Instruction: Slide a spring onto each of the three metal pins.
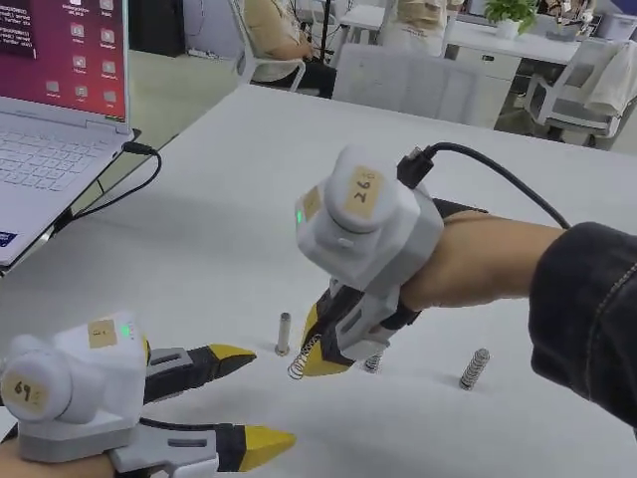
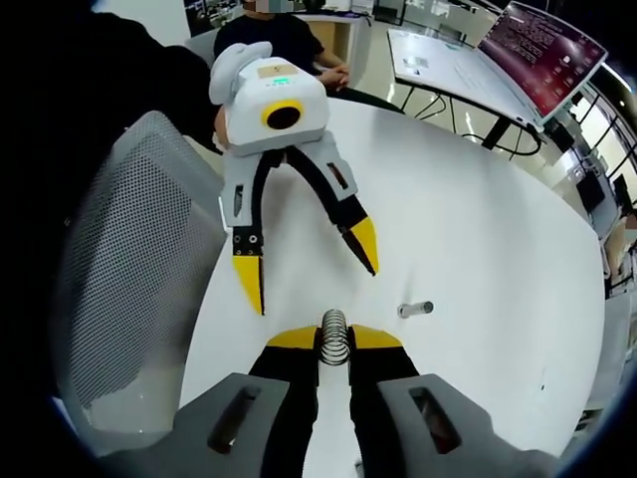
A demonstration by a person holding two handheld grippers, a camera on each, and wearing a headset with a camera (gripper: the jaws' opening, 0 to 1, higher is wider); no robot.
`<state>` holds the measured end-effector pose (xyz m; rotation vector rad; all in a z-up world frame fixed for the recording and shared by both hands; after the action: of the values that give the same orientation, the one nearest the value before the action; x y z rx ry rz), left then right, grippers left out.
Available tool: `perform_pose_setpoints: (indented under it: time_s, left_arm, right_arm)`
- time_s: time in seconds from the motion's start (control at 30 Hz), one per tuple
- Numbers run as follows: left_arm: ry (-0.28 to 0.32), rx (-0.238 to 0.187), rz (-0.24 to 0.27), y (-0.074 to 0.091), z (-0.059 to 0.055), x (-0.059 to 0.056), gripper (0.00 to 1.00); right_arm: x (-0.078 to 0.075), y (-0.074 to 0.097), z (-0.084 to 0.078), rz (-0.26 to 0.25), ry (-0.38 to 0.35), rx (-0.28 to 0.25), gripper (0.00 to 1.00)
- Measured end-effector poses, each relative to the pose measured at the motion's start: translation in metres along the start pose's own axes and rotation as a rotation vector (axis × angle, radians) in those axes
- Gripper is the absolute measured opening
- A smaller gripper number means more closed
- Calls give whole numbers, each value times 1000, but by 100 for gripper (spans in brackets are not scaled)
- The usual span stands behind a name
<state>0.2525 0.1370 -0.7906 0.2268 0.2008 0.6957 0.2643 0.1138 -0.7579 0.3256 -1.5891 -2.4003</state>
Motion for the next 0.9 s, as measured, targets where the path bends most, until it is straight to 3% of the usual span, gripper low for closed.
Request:
perform_pose_setpoints:
  time_s: [0.13,0.4,0.9]
  left_arm:
    - [2,-9,-2,0,1,-1,66]
    - [14,-15,-20,-1,1,-4,74]
    - [12,-3,-31,-1,-4,-7,74]
  right_arm:
    - [-4,3,-1,-9,-2,1,8]
    - [-20,12,0,-43,6,22,8]
    - [-48,17,11,-70,21,56,8]
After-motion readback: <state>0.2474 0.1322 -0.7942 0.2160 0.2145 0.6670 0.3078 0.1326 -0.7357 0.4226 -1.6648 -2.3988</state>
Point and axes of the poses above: the centre of the closed fingertips' face, and the gripper's own axes: y roughly backward along the fingers, x roughly to its left, z roughly out of its top, the point moved 1 cm from there along y, roughly backward along the fingers, and after that the axes turned 2 degrees about x, right-handed, at the moved point
